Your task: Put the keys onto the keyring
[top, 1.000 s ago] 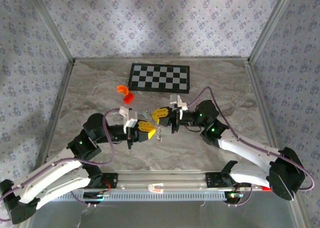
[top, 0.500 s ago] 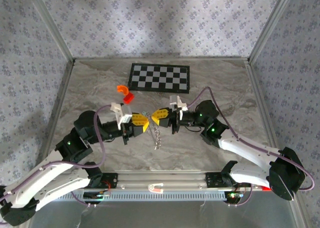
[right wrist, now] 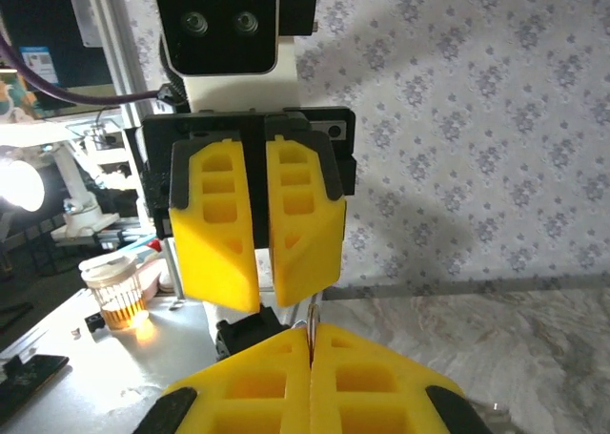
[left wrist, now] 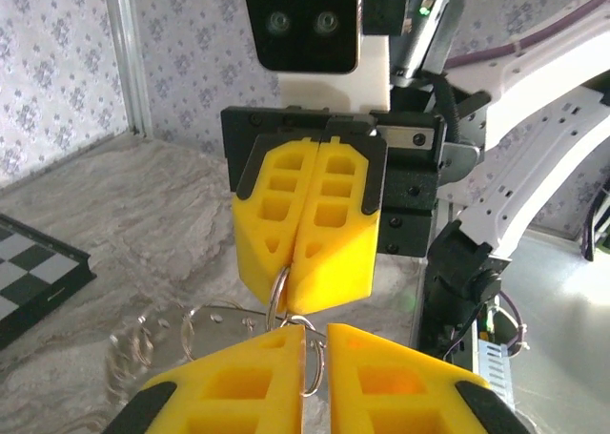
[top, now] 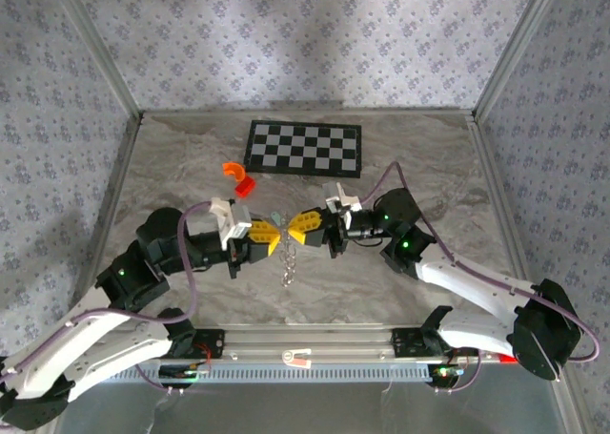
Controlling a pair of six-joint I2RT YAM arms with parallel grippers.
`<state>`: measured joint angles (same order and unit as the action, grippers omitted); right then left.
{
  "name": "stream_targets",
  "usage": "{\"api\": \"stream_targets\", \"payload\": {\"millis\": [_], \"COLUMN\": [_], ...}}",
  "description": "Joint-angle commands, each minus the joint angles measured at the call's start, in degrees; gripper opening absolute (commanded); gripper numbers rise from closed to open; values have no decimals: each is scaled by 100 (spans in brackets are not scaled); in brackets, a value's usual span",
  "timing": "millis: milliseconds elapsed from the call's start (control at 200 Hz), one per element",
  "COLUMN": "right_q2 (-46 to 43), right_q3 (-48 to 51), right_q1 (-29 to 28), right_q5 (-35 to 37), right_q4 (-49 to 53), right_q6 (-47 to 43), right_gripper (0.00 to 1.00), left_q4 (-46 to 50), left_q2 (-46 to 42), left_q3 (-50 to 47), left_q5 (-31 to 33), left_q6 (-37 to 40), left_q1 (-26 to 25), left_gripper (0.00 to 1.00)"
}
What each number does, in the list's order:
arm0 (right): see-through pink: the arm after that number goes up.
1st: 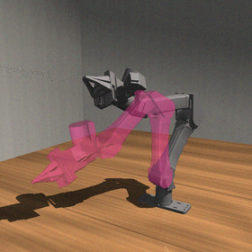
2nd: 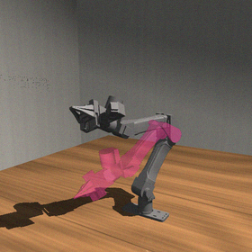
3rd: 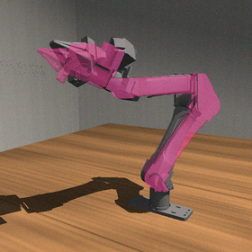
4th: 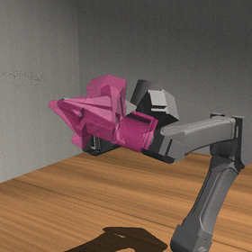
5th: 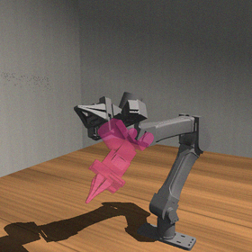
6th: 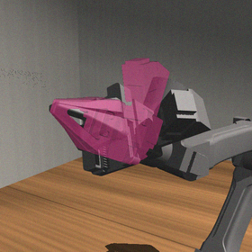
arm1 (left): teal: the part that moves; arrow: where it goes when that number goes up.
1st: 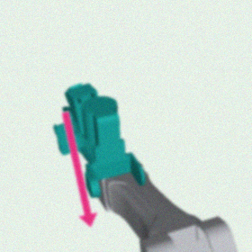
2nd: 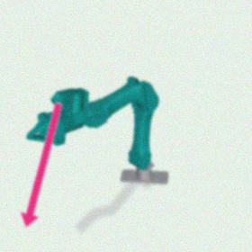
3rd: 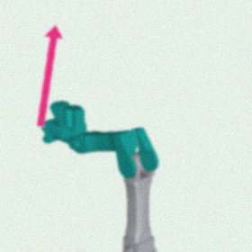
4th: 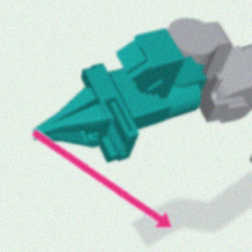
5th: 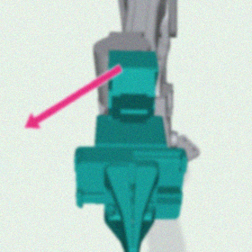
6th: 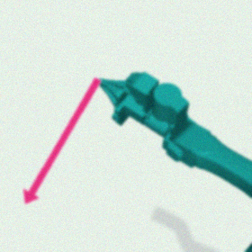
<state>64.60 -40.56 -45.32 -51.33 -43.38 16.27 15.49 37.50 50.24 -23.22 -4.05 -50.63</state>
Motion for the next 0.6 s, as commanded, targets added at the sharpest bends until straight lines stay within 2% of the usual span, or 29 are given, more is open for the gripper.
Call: {"api": "stream_targets", "payload": {"millis": [0, 125, 275, 445, 595], "right_q2": [15, 85, 97, 80, 79], "right_q3": [-282, -366, -399, -405, -434], "right_q1": [-47, -86, -117, -113, -109], "right_q5": [-353, -493, -468, -439, -376], "right_q4": [-422, -593, -706, -742, -725], "right_q6": [191, 305, 333, 342, 342], "right_gripper": [0, 0, 0, 0, 0], "left_q4": [68, 1, -39, -97, -182], "left_q2": [-82, -135, -195, -234, -228], "left_q3": [234, 285, 190, 27, -59], "left_q5": [-288, -402, -227, 53, -206], "left_q6": [98, 93, 199, 240, 171], "left_q1": [29, 35, 37, 67, 104], "left_gripper": [14, 14, 13, 3, 3]}}
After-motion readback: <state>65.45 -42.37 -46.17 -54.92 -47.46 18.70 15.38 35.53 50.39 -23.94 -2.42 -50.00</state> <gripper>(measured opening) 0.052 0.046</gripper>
